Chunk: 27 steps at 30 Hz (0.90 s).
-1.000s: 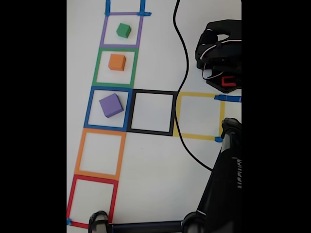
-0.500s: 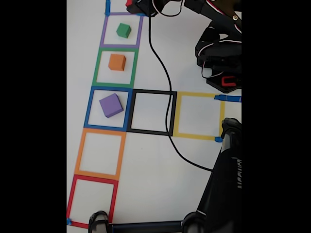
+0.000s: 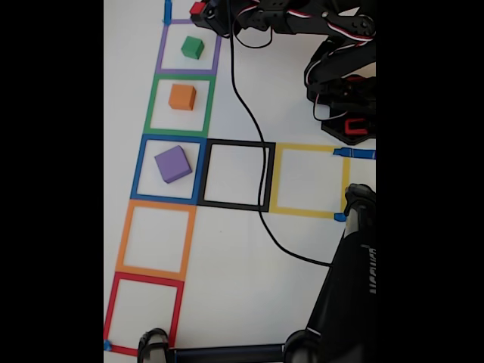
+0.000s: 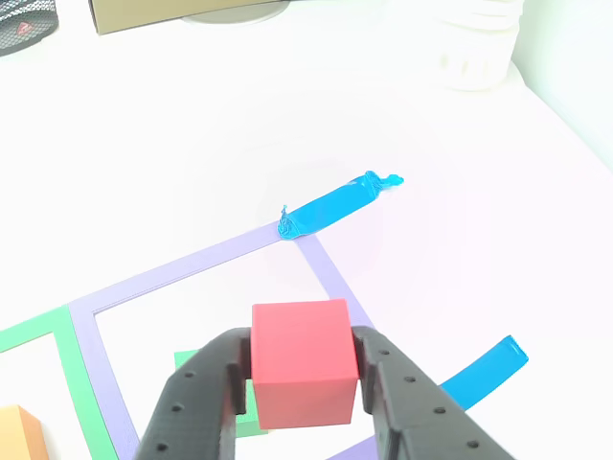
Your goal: Tower of hanoi
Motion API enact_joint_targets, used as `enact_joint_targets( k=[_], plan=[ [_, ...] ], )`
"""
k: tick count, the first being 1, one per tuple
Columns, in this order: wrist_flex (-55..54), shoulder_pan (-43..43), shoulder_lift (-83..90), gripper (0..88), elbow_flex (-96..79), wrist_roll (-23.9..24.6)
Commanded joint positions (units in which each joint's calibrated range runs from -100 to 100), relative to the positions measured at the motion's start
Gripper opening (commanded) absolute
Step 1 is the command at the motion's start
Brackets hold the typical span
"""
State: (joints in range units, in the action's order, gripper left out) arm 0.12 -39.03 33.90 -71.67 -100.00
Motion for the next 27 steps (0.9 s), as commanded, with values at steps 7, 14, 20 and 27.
enact_joint_targets(
  k=[7,14,20,27],
  plan=[
    [-23.60,3.84,-16.90,0.8,0.03,0.00],
    [-33.00,5.47,-25.38,0.8,-0.60,0.00],
    [-38.83,5.66,-31.35,0.7,-0.15,0.00],
    [-42.15,6.62,-35.39,0.7,0.67,0.00]
  ],
)
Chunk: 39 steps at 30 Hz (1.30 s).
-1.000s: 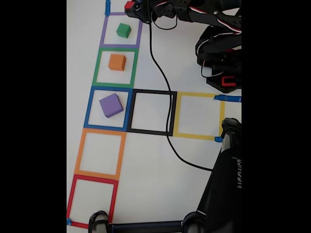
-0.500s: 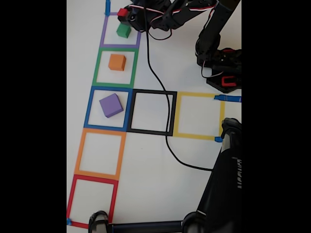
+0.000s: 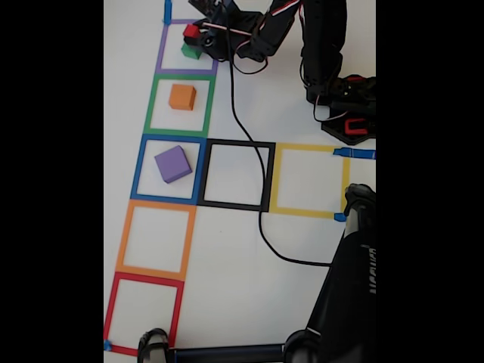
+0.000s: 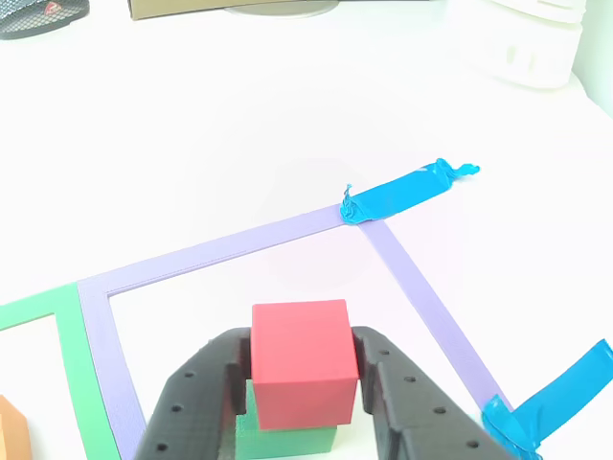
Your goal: Tower of hanoi
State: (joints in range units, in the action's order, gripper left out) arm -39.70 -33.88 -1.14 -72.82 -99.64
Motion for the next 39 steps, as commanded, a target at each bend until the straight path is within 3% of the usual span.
enact_joint_targets(
  k=[1,20,24,34,39],
  plan=[
    [-2.40,1.57,-0.60,0.7,1.82,-0.36],
    [-2.73,1.47,-4.15,1.1,5.18,-0.36],
    [-2.73,0.99,-4.55,9.6,5.09,-0.36],
    [-2.65,-0.25,-2.94,11.7,3.46,-0.36],
    [1.16,-0.83,1.58,18.7,3.27,-0.36]
  ],
)
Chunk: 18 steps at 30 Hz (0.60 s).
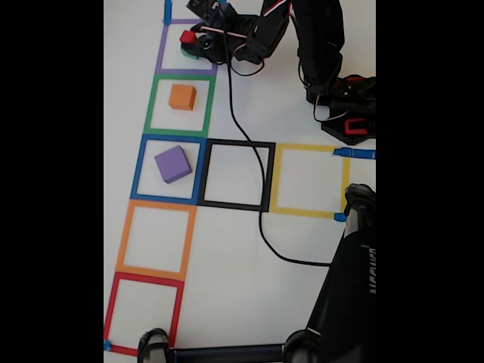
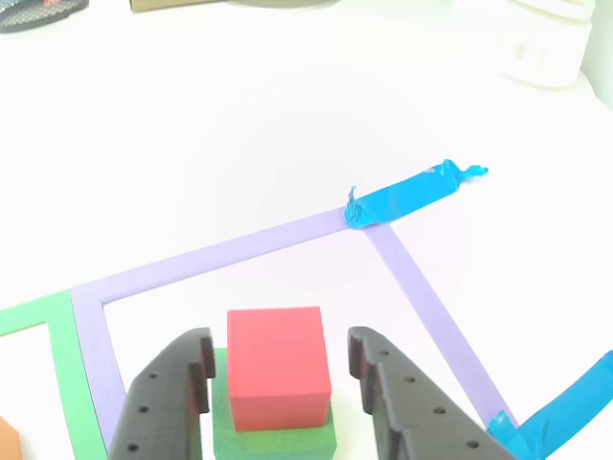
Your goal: Tower of hanoi
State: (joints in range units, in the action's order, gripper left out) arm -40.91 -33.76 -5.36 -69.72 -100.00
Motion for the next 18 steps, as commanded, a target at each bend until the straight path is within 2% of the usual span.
enact_joint_targets(
  k=[1,5,11,13,18],
  plan=[
    [4.23,-0.95,7.50,20.3,0.08,0.00],
    [11.92,-0.66,15.82,23.8,-1.28,0.00],
    [25.28,2.79,32.53,24.1,-4.55,0.00],
    [33.79,4.33,40.04,22.0,-4.55,0.00],
    [60.34,8.35,58.21,10.0,-0.73,0.00]
  ],
)
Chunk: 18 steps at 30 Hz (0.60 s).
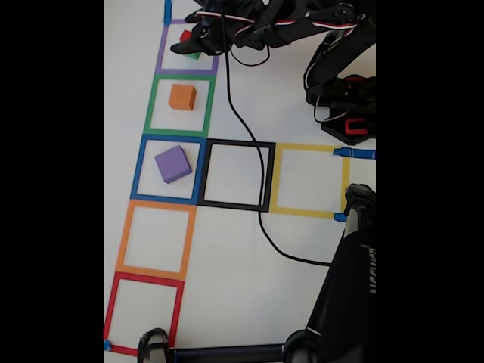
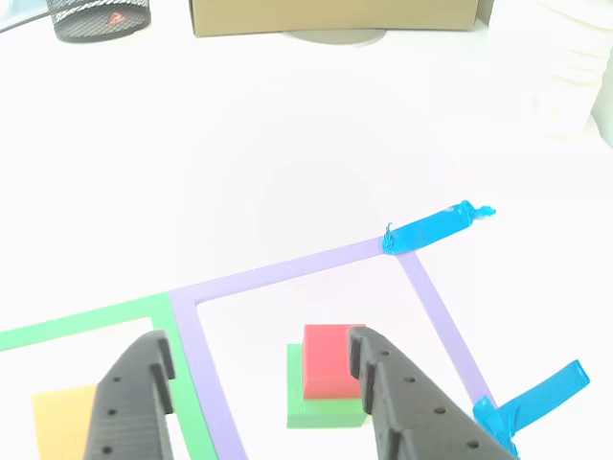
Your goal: Tower of hanoi
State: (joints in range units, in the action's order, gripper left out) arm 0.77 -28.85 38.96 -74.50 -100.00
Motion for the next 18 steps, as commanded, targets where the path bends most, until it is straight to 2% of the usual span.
enact_joint_targets(
  k=[1,4,18],
  plan=[
    [23.04,4.49,16.63,7.1,5.23,0.00],
    [34.38,7.47,23.01,0.7,9.77,0.00],
    [75.10,13.22,26.40,0.7,43.50,0.00]
  ],
)
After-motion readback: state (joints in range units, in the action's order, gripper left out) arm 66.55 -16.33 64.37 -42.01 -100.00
